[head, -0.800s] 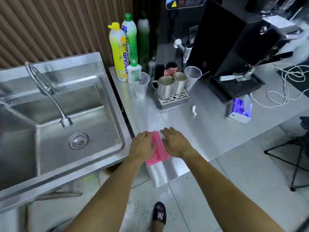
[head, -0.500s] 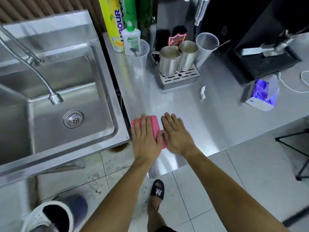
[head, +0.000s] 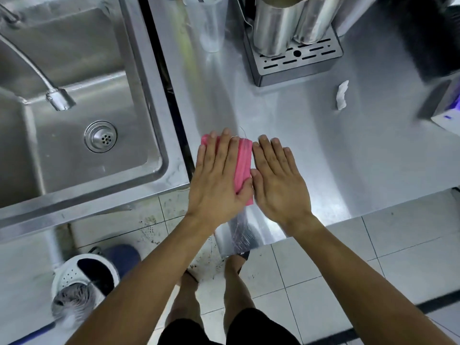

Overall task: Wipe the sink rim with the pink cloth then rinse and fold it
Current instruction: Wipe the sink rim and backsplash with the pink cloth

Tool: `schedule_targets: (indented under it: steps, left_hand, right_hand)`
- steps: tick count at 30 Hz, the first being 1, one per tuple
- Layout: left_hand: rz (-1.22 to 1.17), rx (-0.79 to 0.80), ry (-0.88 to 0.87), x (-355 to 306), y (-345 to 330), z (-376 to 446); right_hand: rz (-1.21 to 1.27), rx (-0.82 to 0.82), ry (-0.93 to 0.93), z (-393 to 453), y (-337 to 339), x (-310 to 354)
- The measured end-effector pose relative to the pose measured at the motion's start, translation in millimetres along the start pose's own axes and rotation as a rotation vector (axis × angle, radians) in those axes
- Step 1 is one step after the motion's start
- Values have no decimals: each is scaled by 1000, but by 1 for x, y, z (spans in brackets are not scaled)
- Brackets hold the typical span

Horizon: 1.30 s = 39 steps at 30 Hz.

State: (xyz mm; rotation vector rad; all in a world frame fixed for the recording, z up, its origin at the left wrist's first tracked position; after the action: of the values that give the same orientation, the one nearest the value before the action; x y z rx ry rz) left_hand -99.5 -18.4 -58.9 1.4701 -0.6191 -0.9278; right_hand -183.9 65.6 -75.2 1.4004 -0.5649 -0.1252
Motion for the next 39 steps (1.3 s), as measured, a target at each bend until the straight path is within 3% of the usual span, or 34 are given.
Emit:
schedule_targets:
  steps: [12, 18, 21, 24, 26, 32, 36, 39]
  left_hand:
    - [-176, -61, 8, 4, 3, 3]
    - [-323, -274, 113, 44, 69, -25]
    - [-220, -322, 198, 88, 97, -53]
    - [-88, -143, 311, 127, 64, -67]
    - [-10, -71, 291, 130, 39, -70]
    - [15, -184, 231, 134, 31, -72]
    - [37, -230, 140, 154, 40, -85]
    - [77, -234, 206, 197, 47, -106]
  right_hand:
    - [-58, -41, 35, -2, 0, 1]
    - [69, 13, -101, -1, -3, 8]
    - [176, 73, -95, -2, -12, 37]
    - [242, 106, -11, 0, -21, 83]
    - [246, 101, 37, 4, -28, 109]
    - [214, 60, 87, 24, -37, 139]
    - [168, 77, 221, 34, -43, 166]
    - [113, 103, 315, 39, -51, 193]
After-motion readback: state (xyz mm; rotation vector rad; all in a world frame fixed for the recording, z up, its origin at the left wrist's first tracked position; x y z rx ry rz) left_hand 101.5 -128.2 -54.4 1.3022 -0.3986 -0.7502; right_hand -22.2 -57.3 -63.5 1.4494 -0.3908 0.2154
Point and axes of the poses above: each hand's wrist, its own z-axis towards the middle knuckle, its own y-axis out of the back of the hand, x = y × z, the point moved 10 cm from there along z, towards the middle knuckle, and after that the axes turned 1 degree about -x, right-handed, at the moved point
